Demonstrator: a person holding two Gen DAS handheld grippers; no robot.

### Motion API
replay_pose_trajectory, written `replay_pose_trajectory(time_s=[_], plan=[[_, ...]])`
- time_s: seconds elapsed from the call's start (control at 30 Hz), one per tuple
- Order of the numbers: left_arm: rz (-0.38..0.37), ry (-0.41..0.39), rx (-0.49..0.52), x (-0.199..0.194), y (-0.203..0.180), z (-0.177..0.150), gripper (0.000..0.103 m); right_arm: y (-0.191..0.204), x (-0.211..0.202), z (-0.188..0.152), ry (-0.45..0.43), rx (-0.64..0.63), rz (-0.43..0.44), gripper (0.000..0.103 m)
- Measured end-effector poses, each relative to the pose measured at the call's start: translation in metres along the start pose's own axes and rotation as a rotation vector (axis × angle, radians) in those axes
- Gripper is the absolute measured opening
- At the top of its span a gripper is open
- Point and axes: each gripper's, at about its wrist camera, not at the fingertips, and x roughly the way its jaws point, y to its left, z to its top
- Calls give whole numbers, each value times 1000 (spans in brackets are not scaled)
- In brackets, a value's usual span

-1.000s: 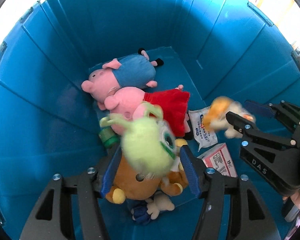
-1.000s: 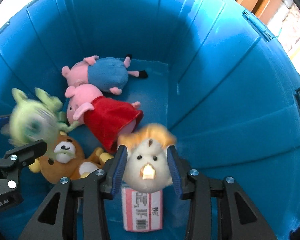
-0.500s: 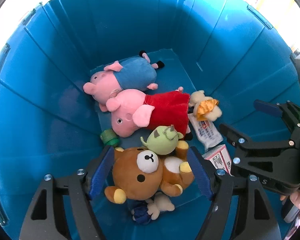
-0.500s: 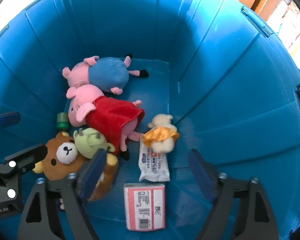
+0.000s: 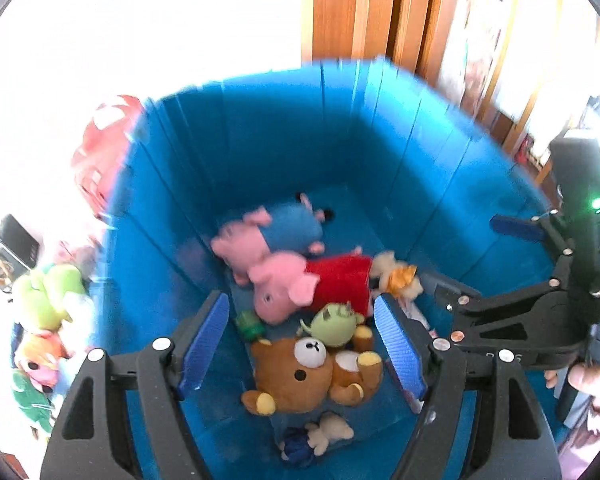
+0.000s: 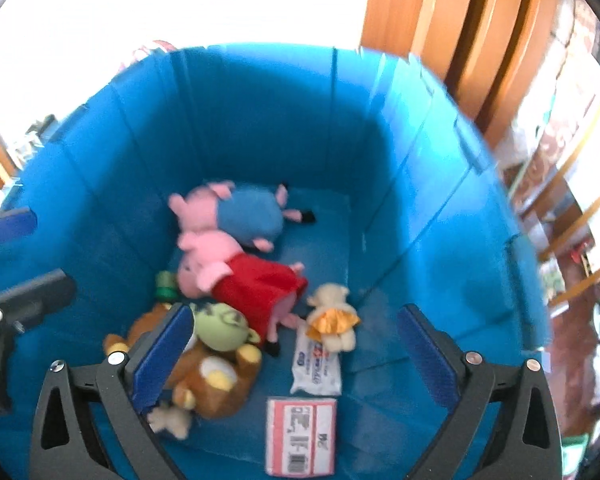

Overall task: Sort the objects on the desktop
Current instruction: 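Withdraw both tools from the crate back toward the table pile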

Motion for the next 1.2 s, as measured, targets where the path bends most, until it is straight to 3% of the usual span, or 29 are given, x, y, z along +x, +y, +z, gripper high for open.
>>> replay_pose_trajectory(time_s=[0.17,0.27,0.37,0.47,0.6,0.87,1.07,1.2], plan=[[19,-161,-38,-65,18,-19,75,16,-47,-13,-125,-28,68,103],[80,-268,-75,-102,35,-39,75,30,-67,-24,-191,-49,88,103],[144,-377,-137,-137,63,-68,75,48,-83,-33,-244,-57,139,103],[177,-430,-234,-162,105,-99,75,69,-96,-39,-282,-58,188,103],[217,-411,-329,-179,166,-143,75,106,-114,-44,-334,-82,232,103],[293,-317,-440,-190,295,-240,75,242,-134,-51,-412,-216,321,103],[388,-278,-517,-197,401,-317,75,356,-106,-44,-350,-220,359,103],[455,-213,-490,-183,447,-354,75,399,-67,-49,-270,-193,353,103]])
